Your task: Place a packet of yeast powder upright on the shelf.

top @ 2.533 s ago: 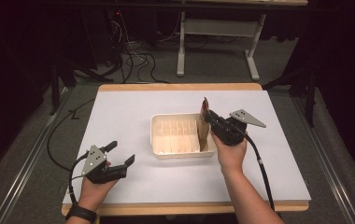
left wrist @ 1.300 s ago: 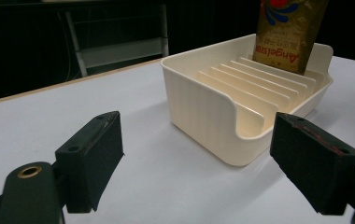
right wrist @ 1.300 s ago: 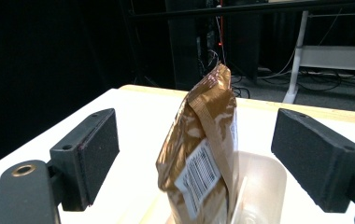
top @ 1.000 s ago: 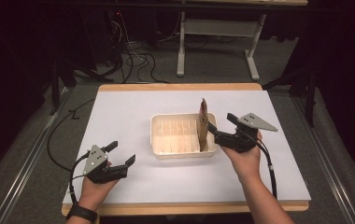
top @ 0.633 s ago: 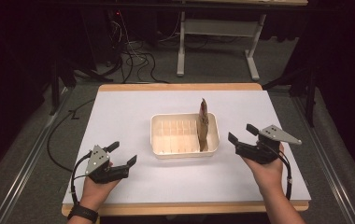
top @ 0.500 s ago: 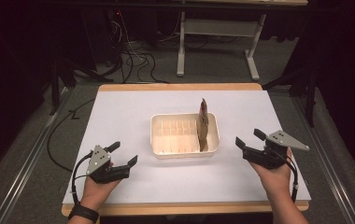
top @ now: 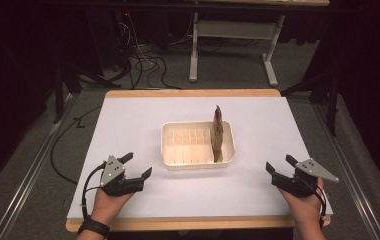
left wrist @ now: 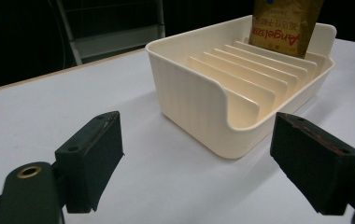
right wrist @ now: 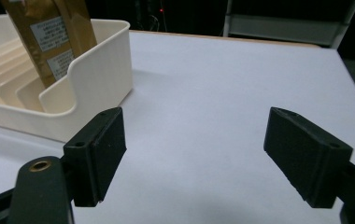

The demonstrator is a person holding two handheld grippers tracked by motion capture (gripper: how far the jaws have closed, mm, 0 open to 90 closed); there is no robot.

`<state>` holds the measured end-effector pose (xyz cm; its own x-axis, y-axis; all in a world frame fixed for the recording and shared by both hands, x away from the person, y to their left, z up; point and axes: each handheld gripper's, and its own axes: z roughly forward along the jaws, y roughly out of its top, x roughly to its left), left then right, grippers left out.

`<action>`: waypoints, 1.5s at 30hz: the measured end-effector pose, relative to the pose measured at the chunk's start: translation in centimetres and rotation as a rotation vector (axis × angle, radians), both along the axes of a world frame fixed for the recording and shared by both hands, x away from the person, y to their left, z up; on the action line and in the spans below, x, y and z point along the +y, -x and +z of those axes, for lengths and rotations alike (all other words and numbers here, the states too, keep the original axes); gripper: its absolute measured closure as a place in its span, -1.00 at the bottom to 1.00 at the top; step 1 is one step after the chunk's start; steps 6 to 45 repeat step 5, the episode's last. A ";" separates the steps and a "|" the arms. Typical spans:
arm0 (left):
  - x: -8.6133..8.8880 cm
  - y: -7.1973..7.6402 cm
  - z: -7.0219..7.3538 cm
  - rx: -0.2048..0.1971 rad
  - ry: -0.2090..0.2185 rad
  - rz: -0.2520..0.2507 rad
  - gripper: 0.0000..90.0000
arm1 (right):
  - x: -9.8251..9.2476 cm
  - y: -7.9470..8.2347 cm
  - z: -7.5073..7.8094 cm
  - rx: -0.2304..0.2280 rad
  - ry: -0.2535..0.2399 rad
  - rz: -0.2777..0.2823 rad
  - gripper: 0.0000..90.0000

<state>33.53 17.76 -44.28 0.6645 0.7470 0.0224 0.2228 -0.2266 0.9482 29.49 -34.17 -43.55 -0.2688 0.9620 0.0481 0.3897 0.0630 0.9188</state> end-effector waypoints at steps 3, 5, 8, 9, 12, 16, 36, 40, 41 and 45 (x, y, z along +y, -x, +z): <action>0.0 0.0 0.0 -0.002 -0.001 -0.002 -0.62 | -0.2 -0.1 0.0 -0.004 0.004 -0.007 -0.55; 0.1 0.1 0.1 -0.003 0.004 -0.001 -0.62 | -0.1 0.0 0.1 -0.005 -0.006 -0.005 -0.58; 0.1 0.1 0.1 -0.003 0.004 -0.001 -0.62 | -0.1 0.0 0.1 -0.005 -0.006 -0.005 -0.58; 0.1 0.1 0.1 -0.003 0.004 -0.001 -0.62 | -0.1 0.0 0.1 -0.005 -0.006 -0.005 -0.58; 0.1 0.1 0.1 -0.003 0.004 -0.001 -0.62 | -0.1 0.0 0.1 -0.005 -0.006 -0.005 -0.58; 0.1 0.1 0.1 -0.003 0.004 -0.001 -0.62 | -0.1 0.0 0.1 -0.005 -0.006 -0.005 -0.58; 0.1 0.1 0.1 -0.003 0.004 -0.001 -0.62 | -0.1 0.0 0.1 -0.005 -0.006 -0.005 -0.58; 0.1 0.1 0.1 -0.003 0.004 -0.001 -0.62 | -0.1 0.0 0.1 -0.005 -0.006 -0.005 -0.58; 0.1 0.1 0.1 -0.003 0.004 -0.001 -0.62 | -0.1 0.0 0.1 -0.005 -0.006 -0.005 -0.58; 0.1 0.1 0.1 -0.003 0.004 -0.001 -0.62 | -0.1 0.0 0.1 -0.005 -0.006 -0.005 -0.58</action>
